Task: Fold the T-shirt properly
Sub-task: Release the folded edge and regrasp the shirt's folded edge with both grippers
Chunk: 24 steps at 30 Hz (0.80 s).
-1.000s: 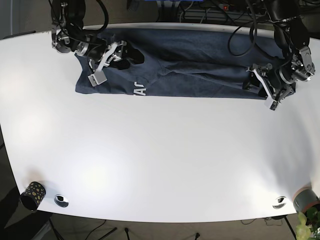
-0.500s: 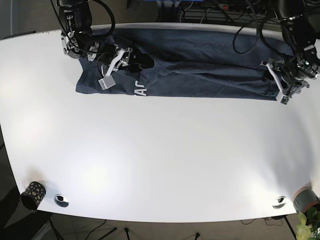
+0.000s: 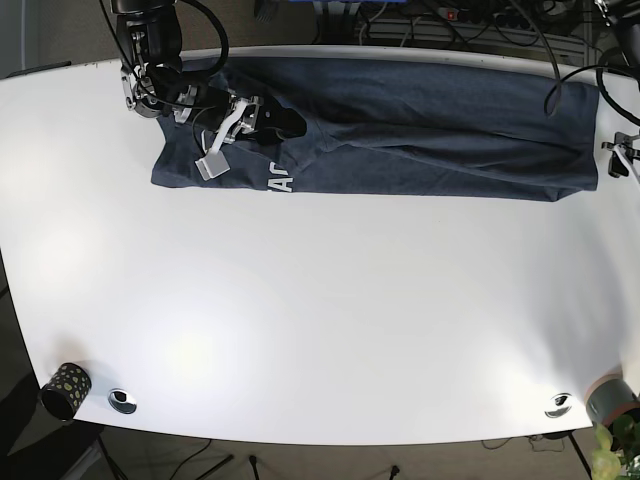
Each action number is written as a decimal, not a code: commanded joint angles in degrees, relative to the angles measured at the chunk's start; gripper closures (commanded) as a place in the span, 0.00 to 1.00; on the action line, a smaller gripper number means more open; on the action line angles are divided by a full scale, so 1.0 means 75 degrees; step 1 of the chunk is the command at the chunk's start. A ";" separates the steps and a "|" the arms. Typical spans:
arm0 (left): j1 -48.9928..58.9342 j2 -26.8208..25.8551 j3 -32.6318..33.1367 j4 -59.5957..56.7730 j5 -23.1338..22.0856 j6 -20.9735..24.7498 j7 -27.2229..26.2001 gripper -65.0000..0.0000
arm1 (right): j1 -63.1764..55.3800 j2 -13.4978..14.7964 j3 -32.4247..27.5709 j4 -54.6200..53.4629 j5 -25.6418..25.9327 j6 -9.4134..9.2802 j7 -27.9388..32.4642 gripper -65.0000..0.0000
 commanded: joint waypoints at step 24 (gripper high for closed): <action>0.0104 0.1727 -0.0097 0.1868 -0.1382 0.0013 0.1868 0.43 | -0.0132 0.0130 0.0078 0.1593 -0.0457 -0.0254 -0.0339 0.35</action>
